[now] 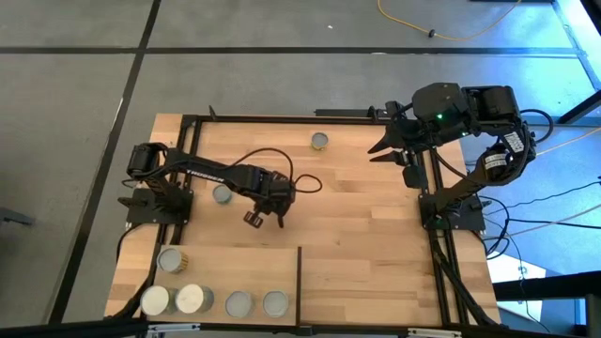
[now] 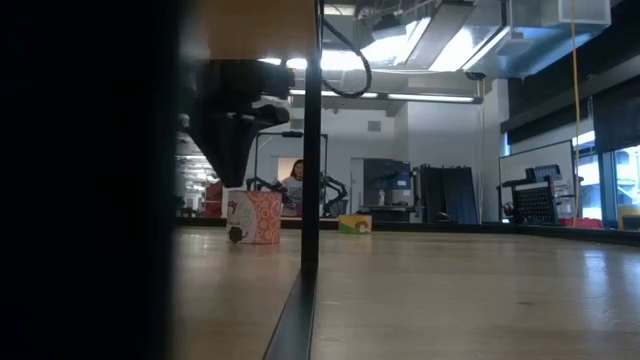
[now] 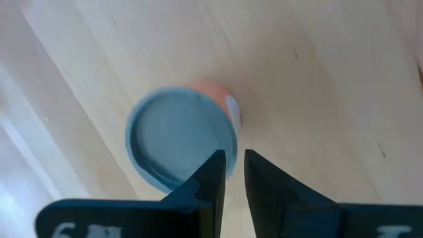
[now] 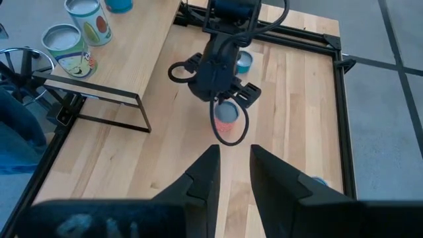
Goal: Pick and place cans onto a shelf
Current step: Put the orange can on the shelf
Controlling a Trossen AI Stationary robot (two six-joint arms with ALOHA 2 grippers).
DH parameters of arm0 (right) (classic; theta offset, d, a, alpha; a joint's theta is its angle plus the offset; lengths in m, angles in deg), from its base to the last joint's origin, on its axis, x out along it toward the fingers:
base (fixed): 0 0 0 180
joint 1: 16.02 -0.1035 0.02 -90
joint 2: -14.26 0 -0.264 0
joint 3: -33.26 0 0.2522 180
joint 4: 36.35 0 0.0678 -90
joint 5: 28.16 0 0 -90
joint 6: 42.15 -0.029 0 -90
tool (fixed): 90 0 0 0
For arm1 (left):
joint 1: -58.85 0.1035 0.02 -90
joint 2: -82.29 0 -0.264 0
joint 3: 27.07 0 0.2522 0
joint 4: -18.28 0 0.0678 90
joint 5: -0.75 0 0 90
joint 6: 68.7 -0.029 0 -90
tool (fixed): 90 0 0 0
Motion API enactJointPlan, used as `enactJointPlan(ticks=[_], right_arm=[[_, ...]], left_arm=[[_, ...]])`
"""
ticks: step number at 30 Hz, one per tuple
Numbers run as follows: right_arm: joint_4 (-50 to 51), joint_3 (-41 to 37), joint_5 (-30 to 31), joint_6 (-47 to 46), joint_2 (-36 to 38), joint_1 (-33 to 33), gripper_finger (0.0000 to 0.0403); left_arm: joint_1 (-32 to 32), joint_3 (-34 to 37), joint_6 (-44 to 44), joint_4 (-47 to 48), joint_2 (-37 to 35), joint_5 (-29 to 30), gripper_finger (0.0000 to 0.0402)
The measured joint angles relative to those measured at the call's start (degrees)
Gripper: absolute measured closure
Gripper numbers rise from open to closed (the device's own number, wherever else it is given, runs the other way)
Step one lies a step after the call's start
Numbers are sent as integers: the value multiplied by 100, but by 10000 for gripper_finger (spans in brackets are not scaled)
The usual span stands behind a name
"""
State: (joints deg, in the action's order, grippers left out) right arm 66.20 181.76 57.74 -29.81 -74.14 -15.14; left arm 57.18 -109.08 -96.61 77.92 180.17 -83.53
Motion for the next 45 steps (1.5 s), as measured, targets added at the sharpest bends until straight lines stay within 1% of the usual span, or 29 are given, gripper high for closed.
enactJointPlan(ticks=[5,10,12,17,28,30,34,45], right_arm=[[0,0,0,5,0,0,318],[0,0,0,7,0,0,318],[0,0,0,9,0,0,318],[11,0,0,9,0,0,318],[28,0,0,13,-2,0,318],[28,0,0,12,-2,0,318],[28,0,0,13,0,0,318],[31,-13,0,11,-2,0,318]], left_arm=[[4,-2,-121,-309,-2,-94,353],[22,-4,18,-272,48,-550,353],[22,-4,69,-294,47,-531,353],[25,-4,134,-353,85,-146,353],[105,-4,408,-294,85,-74,353],[168,-4,476,-289,94,-142,353],[300,-2,550,-266,237,-643,353],[310,-15,521,-457,308,-616,353]])
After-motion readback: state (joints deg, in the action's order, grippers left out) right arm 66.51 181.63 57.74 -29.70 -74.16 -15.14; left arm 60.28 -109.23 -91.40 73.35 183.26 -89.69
